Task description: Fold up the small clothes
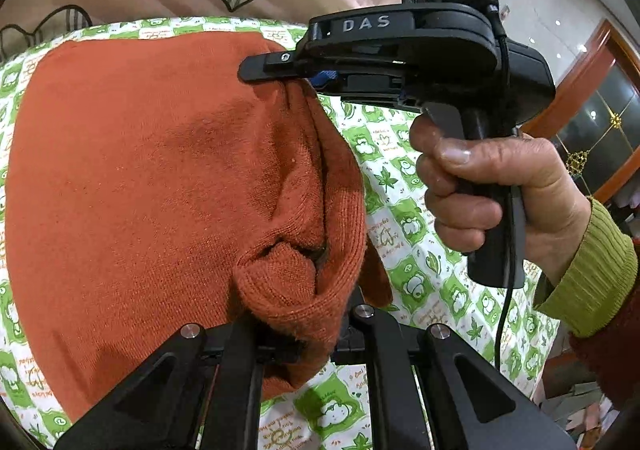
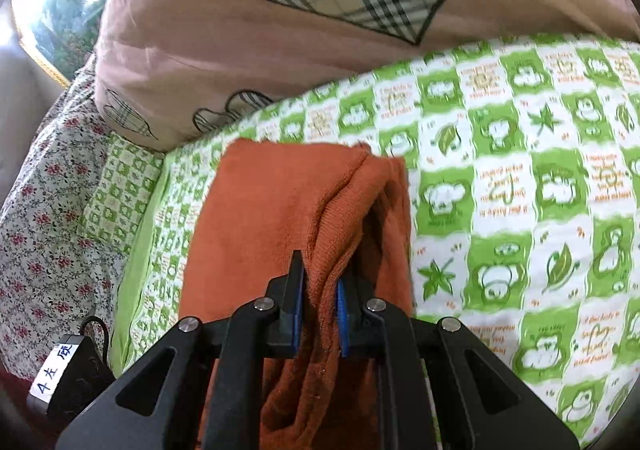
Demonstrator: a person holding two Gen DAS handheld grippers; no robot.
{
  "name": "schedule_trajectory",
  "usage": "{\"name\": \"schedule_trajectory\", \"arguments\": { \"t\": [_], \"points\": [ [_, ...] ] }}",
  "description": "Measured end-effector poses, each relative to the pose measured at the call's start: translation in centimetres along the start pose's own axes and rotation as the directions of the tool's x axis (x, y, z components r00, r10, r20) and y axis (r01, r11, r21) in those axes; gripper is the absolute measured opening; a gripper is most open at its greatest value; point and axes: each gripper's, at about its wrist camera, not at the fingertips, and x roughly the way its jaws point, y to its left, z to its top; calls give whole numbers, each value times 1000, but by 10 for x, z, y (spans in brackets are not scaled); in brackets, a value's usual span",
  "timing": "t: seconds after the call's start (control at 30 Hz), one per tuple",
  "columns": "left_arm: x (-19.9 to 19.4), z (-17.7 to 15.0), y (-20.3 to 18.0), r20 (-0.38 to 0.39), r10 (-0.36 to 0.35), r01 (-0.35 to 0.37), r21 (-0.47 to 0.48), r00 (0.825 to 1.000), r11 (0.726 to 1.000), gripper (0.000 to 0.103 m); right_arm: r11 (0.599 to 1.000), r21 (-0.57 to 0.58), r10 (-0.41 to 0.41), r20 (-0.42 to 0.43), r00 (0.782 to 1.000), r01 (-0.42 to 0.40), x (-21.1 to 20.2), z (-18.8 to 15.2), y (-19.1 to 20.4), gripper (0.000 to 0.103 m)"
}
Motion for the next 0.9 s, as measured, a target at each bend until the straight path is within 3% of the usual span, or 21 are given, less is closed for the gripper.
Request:
{"name": "schedule_trajectory", "arguments": {
  "t": [0.23, 0.33, 0.47, 0.53, 0.6, 0.67, 0.7, 0.77, 0.83, 0.9],
  "points": [
    [19, -4, 6, -88, -16, 14, -18, 996, 1000, 15, 991, -26, -133, -83, 988, 131, 23, -12, -16, 16],
    [9, -6, 2, -97, -44, 43, -16, 994, 999, 31, 989, -17, -150, -63, 987, 149, 17, -13, -17, 17],
    [-15, -14, 1, -84, -56, 55, -15, 995, 998, 35, 982, -14, -188, -40, 981, 187, 9, -16, -19, 17],
    [-36, -19, 7, -60, -40, 38, -24, 997, 999, 43, 977, -3, -212, -35, 977, 212, 6, -18, -20, 20],
    [-57, -20, 22, -26, -7, 6, -62, 1000, 998, 52, 973, 17, -228, -17, 973, 228, -1, -20, -18, 27],
    [-75, -21, 42, -3, 40, -40, -119, 999, 992, 64, 964, 37, -264, 4, 965, 263, -10, -24, -16, 39],
    [-83, -22, 54, 2, 67, -66, -153, 998, 986, 70, 960, 44, -278, 7, 961, 277, -14, -26, -16, 51],
    [-93, -21, 82, 8, 102, -97, -218, 995, 971, 72, 962, 57, -269, 20, 963, 267, -21, -32, -15, 60],
    [-94, -20, 105, 3, 118, -113, -279, 993, 954, 72, 976, 73, -208, 29, 978, 205, -26, -39, -16, 68],
    [-93, -19, 129, -9, 110, -106, -337, 994, 935, 72, 982, 80, -172, 3, 985, 171, -23, -46, -16, 70]
  ]
}}
